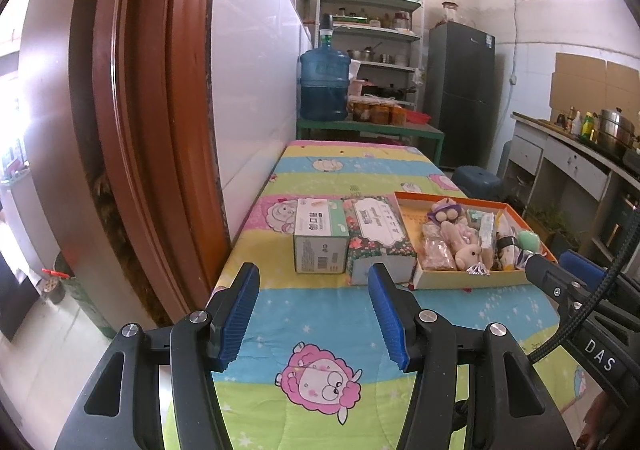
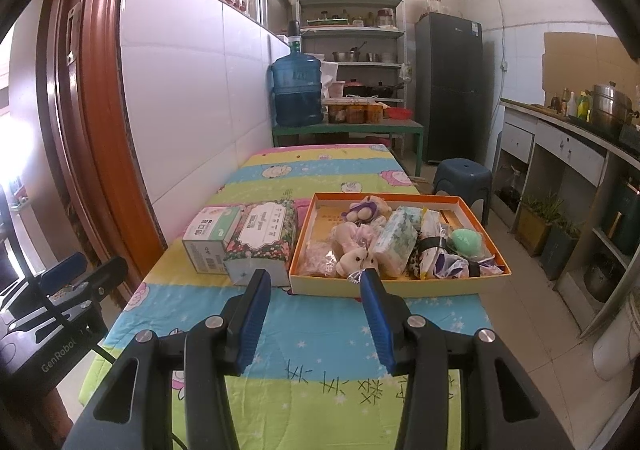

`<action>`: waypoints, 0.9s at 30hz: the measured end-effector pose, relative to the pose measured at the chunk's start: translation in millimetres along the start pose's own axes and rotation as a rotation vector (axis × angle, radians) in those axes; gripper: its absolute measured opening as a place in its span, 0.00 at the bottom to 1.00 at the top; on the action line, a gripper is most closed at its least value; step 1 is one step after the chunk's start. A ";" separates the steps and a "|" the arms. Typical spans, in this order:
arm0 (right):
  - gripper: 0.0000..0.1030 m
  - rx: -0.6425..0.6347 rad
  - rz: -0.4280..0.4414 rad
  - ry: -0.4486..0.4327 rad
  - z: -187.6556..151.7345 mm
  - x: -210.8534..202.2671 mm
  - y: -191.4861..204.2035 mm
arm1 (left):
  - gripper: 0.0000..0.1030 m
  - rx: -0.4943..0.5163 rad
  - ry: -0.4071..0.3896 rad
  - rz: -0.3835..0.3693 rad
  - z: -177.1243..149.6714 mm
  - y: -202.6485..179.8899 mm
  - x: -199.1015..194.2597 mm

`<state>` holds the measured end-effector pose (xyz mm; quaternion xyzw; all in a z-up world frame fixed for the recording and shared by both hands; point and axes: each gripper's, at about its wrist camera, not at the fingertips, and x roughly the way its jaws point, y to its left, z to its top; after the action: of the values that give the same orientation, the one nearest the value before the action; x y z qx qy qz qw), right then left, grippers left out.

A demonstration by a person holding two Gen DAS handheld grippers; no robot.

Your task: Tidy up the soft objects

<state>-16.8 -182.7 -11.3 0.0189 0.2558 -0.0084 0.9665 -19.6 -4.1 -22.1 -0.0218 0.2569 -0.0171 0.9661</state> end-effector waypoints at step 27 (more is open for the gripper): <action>0.45 0.009 0.008 0.013 -4.0 3.3 -1.2 | 0.57 0.001 0.009 -0.004 -6.4 0.0 3.1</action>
<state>-15.9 -183.8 -16.4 0.0242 0.2620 -0.0055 0.9648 -20.1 -4.5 -29.2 -0.0219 0.2613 -0.0191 0.9648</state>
